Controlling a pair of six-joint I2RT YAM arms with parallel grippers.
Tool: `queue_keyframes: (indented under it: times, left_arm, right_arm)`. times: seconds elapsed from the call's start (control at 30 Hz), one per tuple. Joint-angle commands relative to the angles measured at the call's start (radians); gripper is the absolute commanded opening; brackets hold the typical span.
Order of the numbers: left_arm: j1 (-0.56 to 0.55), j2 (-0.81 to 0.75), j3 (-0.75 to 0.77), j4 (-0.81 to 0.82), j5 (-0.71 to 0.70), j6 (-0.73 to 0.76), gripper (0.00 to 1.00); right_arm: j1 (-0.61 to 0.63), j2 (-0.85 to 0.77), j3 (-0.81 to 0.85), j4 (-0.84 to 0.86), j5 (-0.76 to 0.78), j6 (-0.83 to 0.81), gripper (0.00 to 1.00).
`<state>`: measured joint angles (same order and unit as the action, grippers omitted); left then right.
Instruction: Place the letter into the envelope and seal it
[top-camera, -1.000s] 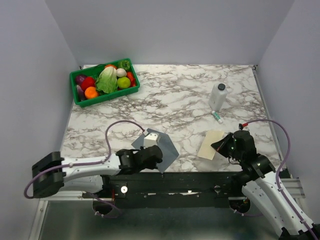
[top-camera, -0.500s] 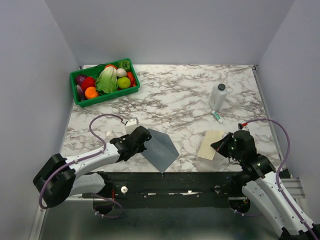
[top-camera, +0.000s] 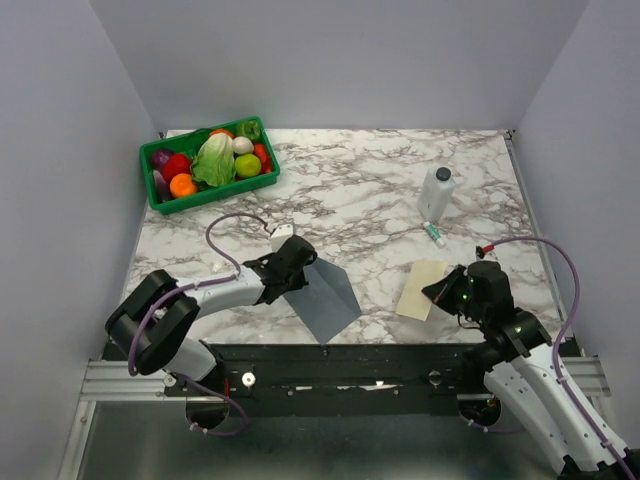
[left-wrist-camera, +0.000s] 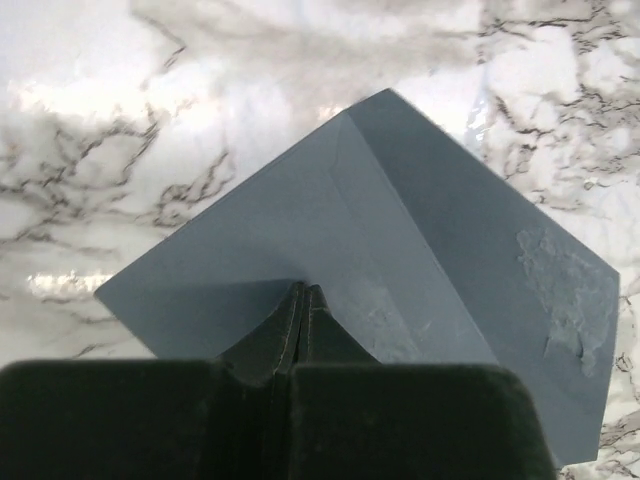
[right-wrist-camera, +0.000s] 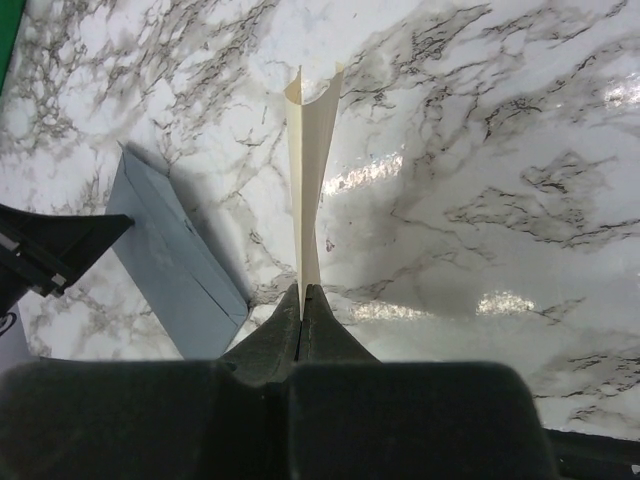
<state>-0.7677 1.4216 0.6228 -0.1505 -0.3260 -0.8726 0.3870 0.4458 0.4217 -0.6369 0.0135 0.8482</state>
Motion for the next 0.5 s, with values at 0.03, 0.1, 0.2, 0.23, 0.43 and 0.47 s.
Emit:
queue_keyframes:
  times: [0.03, 0.1, 0.2, 0.23, 0.43, 0.47]
  left_arm:
    - [0.002, 0.135, 0.049, 0.097, 0.084, 0.072, 0.0]
    - [0.002, 0.166, 0.09, 0.111, 0.099, 0.099, 0.0]
    - [0.002, 0.217, 0.152, 0.132, 0.129, 0.144, 0.0]
    - [0.002, 0.238, 0.169, 0.137, 0.139, 0.156, 0.0]
    - [0.001, 0.293, 0.307, 0.132, 0.197, 0.222, 0.0]
    - [0.002, 0.292, 0.331, 0.115, 0.2, 0.227, 0.0]
  right_arm:
    - [0.006, -0.001, 0.029, 0.008, -0.006, -0.064, 0.01]
    - [0.004, -0.008, 0.035, 0.008, 0.0, -0.08, 0.01]
    - [0.004, -0.024, 0.045, 0.022, 0.012, -0.103, 0.0]
    - [0.006, -0.032, 0.049, 0.029, 0.017, -0.109, 0.0]
    - [0.006, -0.064, 0.08, 0.057, 0.013, -0.143, 0.0]
    - [0.006, -0.079, 0.078, 0.074, 0.009, -0.168, 0.0]
